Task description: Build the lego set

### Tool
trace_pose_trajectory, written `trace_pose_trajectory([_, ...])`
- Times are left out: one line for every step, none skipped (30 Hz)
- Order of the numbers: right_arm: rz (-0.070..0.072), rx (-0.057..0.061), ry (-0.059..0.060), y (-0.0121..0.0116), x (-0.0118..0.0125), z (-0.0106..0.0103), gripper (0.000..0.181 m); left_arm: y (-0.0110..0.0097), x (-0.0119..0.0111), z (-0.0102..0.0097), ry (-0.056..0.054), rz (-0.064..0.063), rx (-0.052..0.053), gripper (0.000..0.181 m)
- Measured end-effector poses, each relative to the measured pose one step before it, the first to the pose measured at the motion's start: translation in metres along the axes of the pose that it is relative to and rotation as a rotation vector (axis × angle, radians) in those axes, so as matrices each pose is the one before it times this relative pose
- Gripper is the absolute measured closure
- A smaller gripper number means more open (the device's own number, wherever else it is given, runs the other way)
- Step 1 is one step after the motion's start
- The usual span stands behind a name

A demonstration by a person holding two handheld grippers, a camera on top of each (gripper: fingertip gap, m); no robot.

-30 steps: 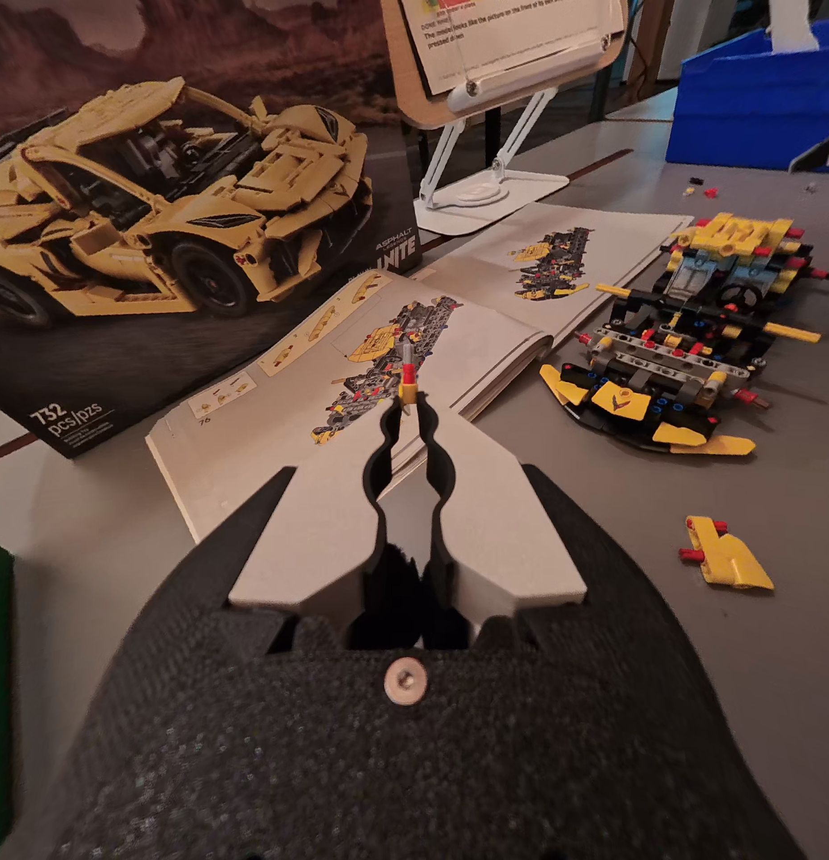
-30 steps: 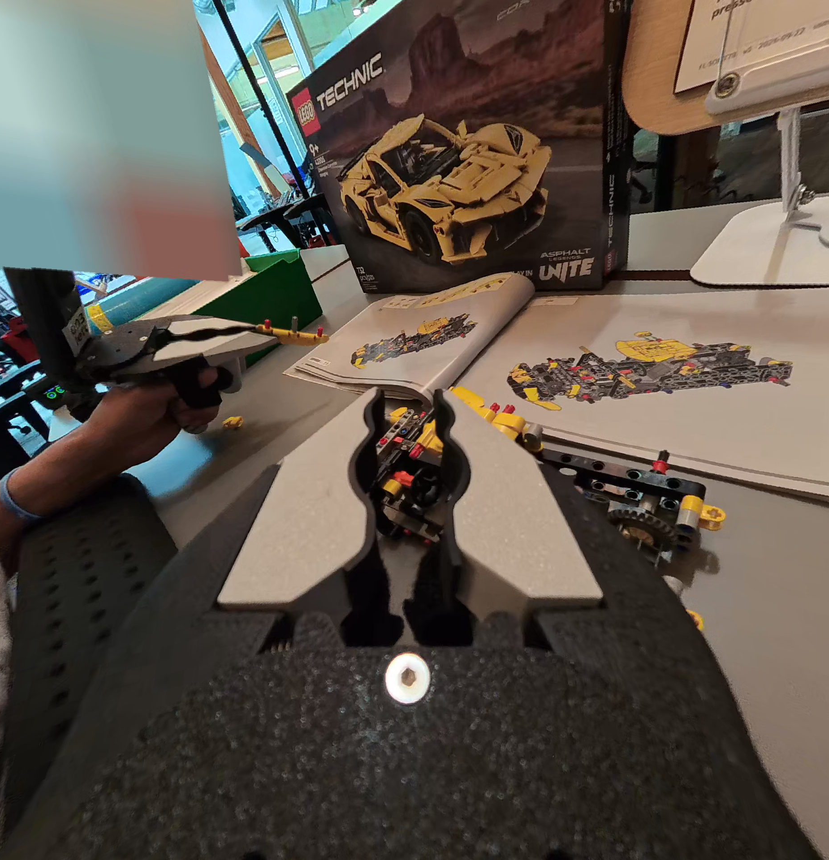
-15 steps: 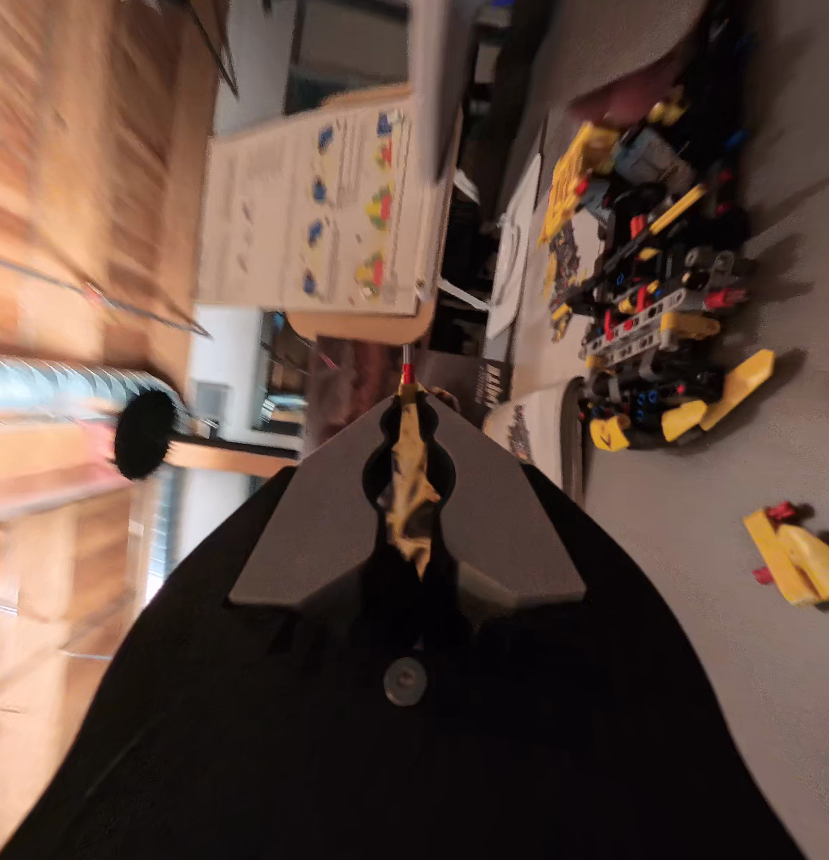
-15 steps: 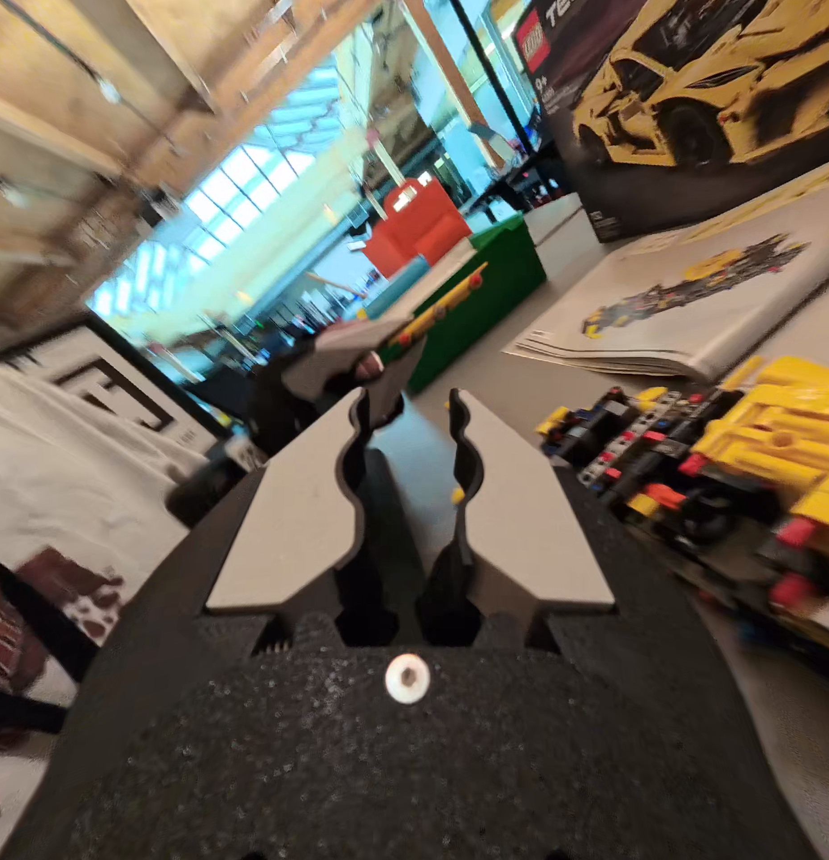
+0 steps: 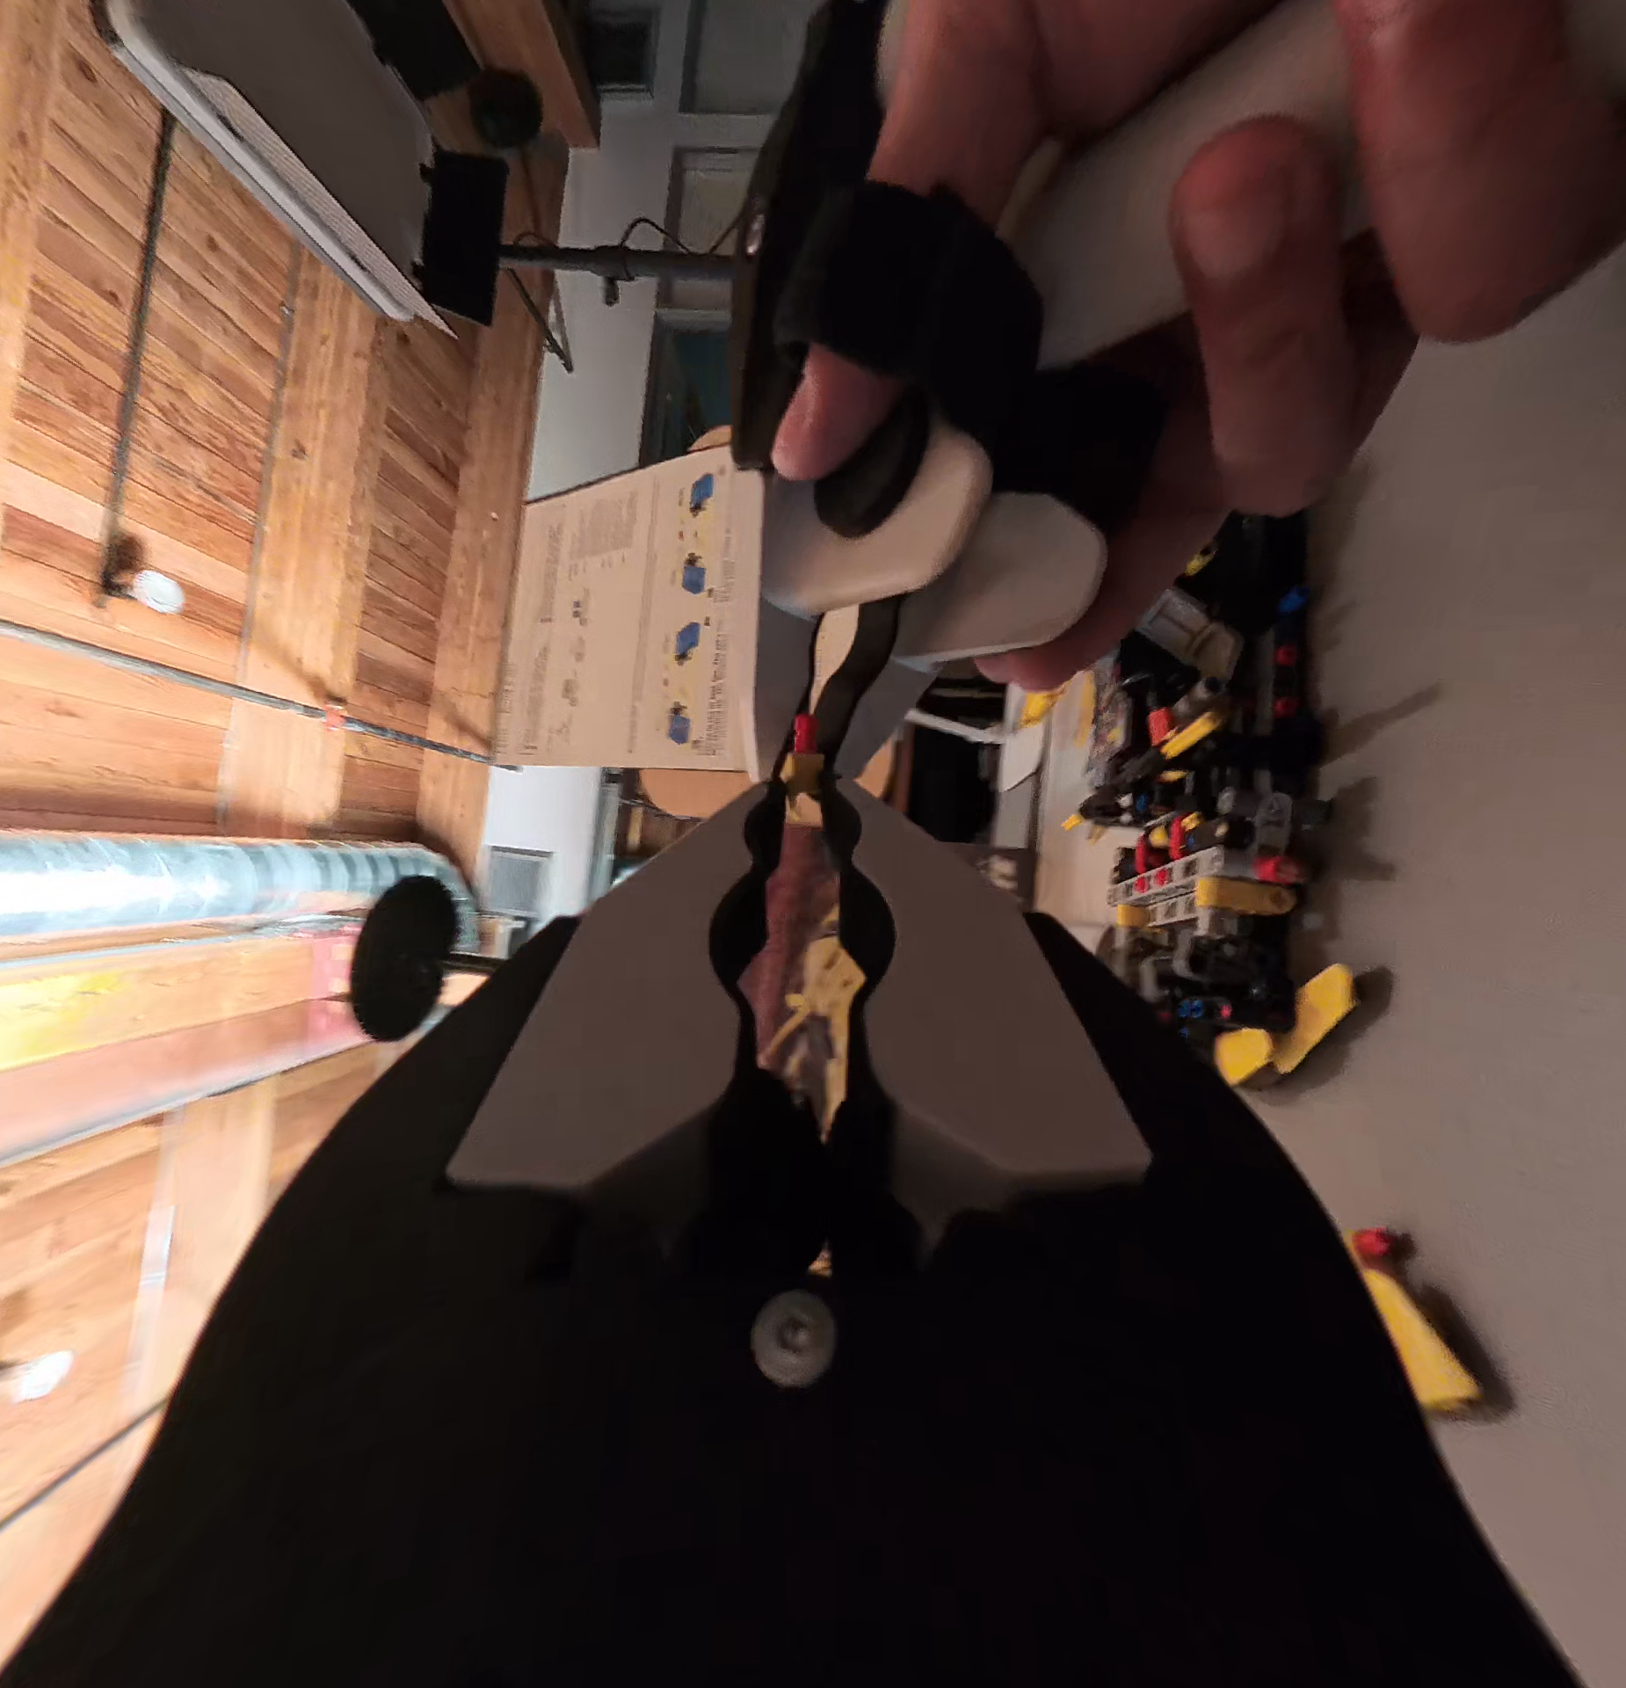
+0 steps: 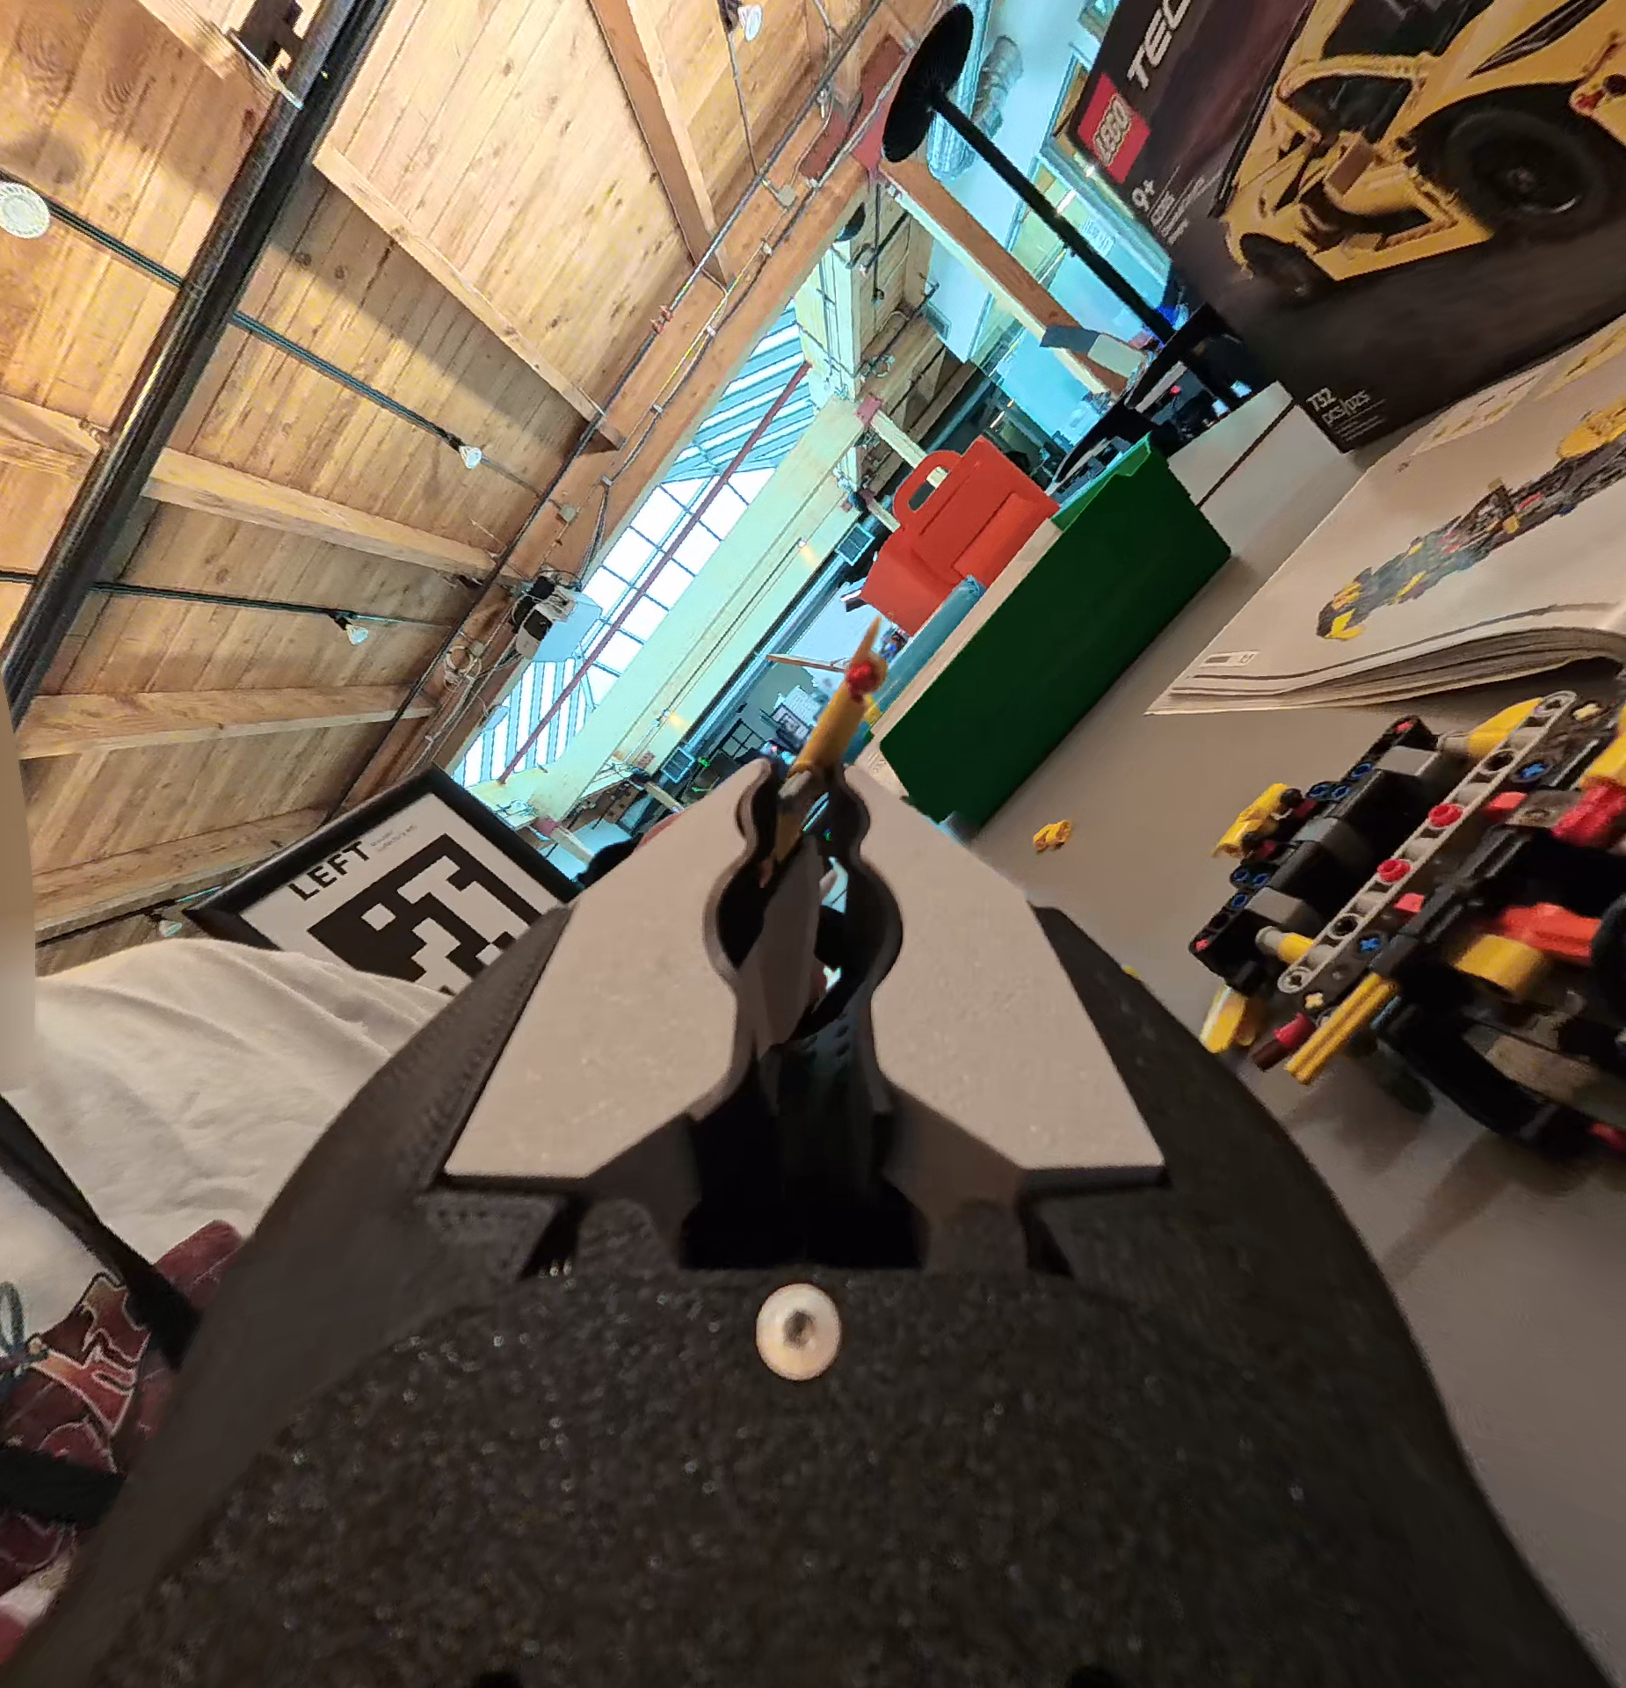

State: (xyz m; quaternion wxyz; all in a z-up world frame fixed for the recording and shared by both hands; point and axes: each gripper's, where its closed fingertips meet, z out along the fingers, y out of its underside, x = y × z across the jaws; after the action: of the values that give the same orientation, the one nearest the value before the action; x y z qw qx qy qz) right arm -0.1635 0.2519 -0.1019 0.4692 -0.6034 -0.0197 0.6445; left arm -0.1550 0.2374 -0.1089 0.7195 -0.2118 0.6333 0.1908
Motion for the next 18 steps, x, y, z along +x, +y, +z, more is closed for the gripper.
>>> trace_pose_trajectory([0.0165, -0.0010, -0.0010, -0.00039, 0.00174, -0.00156, 0.173, -0.00101, 0.00585, 0.00069, 0.0583, -0.0692, 0.0067, 0.171])
trace_pose_trajectory([0.0108, -0.0006, 0.0102, -0.00060, 0.00321, -0.00167, 0.176, 0.00005, 0.00645, 0.00051, 0.0649, -0.0862, 0.0006, 0.168])
trace_pose_trajectory([0.0046, 0.0058, 0.0024, -0.00159, 0.00129, -0.00166, 0.176, -0.00013, 0.00501, -0.00005, 0.0582, -0.0969, 0.0068, 0.164])
trace_pose_trajectory([-0.0054, 0.0066, -0.0034, -0.00192, -0.00047, -0.00165, 0.175, -0.00052, 0.00373, -0.00085, 0.0585, -0.1074, 0.0152, 0.161])
trace_pose_trajectory([-0.0153, 0.0036, 0.0014, -0.00158, -0.00048, -0.00145, 0.176, -0.00016, 0.00286, -0.00159, 0.0661, -0.1166, 0.0180, 0.161])
trace_pose_trajectory([-0.0224, -0.0028, 0.0159, -0.00039, 0.00145, -0.00106, 0.175, 0.00022, 0.00191, -0.00194, 0.0707, -0.1301, 0.0194, 0.161])
trace_pose_trajectory([-0.0202, -0.0071, 0.0183, 0.00031, 0.00198, -0.00055, 0.176, 0.00037, -0.00035, -0.00230, 0.0692, -0.1514, 0.0208, 0.161])
trace_pose_trajectory([-0.0097, -0.0060, 0.0054, 0.00068, 0.00053, 0.00006, 0.176, -0.00013, -0.00382, -0.00283, 0.0585, -0.1654, 0.0290, 0.162])
trace_pose_trajectory([0.0029, -0.0016, -0.0064, 0.00032, -0.00064, 0.00033, 0.175, -0.00113, -0.00458, -0.00295, 0.0678, -0.1740, 0.0341, 0.162])
trace_pose_trajectory([0.0095, -0.0006, -0.0064, 0.00027, -0.00023, 0.00044, 0.176, -0.00138, -0.00230, -0.00231, 0.0936, -0.1785, 0.0270, 0.162])
trace_pose_trajectory([0.0098, -0.0014, -0.0042, 0.00028, 0.00038, 0.00028, 0.176, -0.00198, -0.00051, -0.00209, 0.1096, -0.1695, 0.0171, 0.162])
trace_pose_trajectory([0.0077, 0.0025, -0.0065, -0.00049, -0.00033, 0.00005, 0.176, -0.00420, -0.00165, -0.00245, 0.0945, -0.1464, 0.0193, 0.161])
trace_pose_trajectory([0.0058, 0.0056, -0.0066, -0.00082, -0.00046, -0.00026, 0.175, -0.00697, -0.00294, -0.00294, 0.0696, -0.1154, 0.0313, 0.161])
trace_pose_trajectory([0.0051, 0.0043, -0.0021, -0.00065, 0.00021, -0.00035, 0.176, -0.00799, -0.00198, -0.00266, 0.0603, -0.0883, 0.0374, 0.161])
trace_pose_trajectory([0.0007, 0.0005, 0.0014, 0.00010, 0.00023, -0.00007, 0.175, -0.00652, -0.00158, -0.00142, 0.0549, -0.0806, 0.0258, 0.161])
trace_pose_trajectory([-0.0052, -0.0025, 0.0015, 0.00051, -0.00017, 0.00029, 0.175, -0.00383, -0.00249, 0.00003, 0.0466, -0.0856, 0.0054, 0.161])
trace_pose_trajectory([-0.0085, -0.0039, 0.0006, 0.00087, -0.00074, 0.00054, 0.175, -0.00189, -0.00288, 0.00107, 0.0416, -0.0853, -0.0073, 0.161])
trace_pose_trajectory([-0.0093, -0.0048, 0.0015, 0.00103, -0.00053, 0.00070, 0.175, -0.00115, -0.00262, 0.00169, 0.0381, -0.0699, -0.0089, 0.161])
